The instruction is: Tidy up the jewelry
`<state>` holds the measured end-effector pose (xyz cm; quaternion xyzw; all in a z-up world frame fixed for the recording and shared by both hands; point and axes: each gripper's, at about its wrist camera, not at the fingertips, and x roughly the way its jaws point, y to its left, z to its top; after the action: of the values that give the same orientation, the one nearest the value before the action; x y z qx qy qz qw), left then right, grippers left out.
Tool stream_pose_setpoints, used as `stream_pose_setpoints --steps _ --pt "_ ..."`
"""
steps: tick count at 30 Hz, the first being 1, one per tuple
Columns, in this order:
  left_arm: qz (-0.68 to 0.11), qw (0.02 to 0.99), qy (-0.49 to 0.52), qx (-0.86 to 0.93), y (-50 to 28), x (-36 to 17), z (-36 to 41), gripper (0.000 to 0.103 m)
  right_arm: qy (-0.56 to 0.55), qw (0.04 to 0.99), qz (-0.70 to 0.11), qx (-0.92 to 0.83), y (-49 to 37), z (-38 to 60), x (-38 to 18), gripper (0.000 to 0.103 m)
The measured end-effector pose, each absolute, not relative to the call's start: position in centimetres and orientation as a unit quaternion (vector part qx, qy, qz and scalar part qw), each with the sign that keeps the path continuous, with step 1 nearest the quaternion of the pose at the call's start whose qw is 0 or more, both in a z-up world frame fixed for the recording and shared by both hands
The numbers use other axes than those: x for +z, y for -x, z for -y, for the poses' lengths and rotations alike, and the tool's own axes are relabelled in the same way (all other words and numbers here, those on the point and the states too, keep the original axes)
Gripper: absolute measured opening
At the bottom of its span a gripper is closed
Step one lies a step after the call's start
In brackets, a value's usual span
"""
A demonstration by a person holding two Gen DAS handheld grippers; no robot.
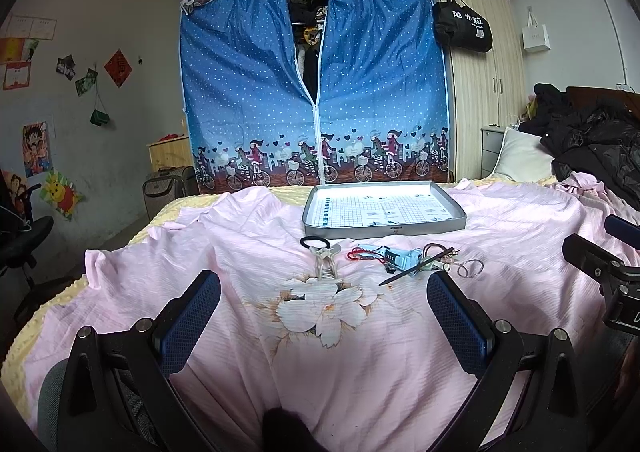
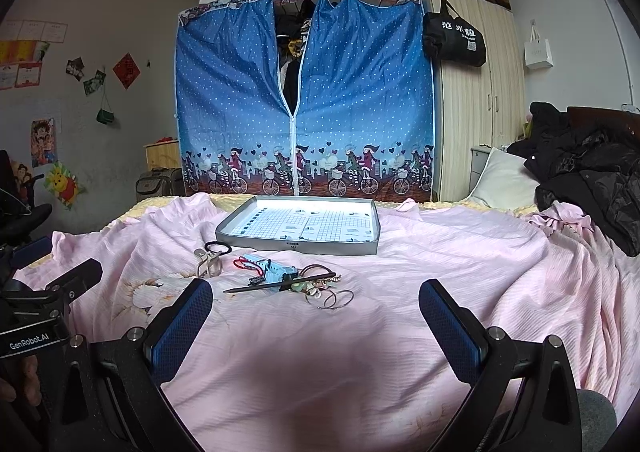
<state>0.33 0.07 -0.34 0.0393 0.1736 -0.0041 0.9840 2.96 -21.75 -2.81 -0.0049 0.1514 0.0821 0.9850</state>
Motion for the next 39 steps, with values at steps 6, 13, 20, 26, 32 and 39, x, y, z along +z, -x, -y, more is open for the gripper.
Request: stream_pose_setpoints --steps 6,13,20,26,32,39 --pt "-0.173 0.984 -0.040 -0.004 -0.33 -0.31 -0.04 0.101 0.004 0.985 -0.152 0.082 -2.92 21.83 -2.72 0.103" --pt "-0.173 0.984 -0.040 -0.004 -0.33 -0.30 -0.01 0.101 0.004 0.985 -0.152 0.082 -2.91 21.66 -3.02 0.103" --pt "-0.174 0.984 -0.041 -0.004 -0.34 -0.28 0.04 0.101 0.004 0.985 -0.153 0.082 -2.93 21.77 -2.90 0.103" --pt "-0.174 0.984 -0.041 -0.004 -0.33 -0.29 0.06 0.101 0.004 0.985 -0.154 0.082 -2.93 21.69 -3.01 0.103" --pt "-0.174 0.984 -0.041 -0.004 -0.33 -0.28 0.07 0.101 0.003 0.985 -0.154 0.082 -2.90 21.78 -2.87 0.103" --pt "-0.174 0.984 -0.042 -0.004 -0.33 -0.26 0.12 0.101 0.003 0.985 -0.153 0.082 -2.94 21.38 -3.15 0.103"
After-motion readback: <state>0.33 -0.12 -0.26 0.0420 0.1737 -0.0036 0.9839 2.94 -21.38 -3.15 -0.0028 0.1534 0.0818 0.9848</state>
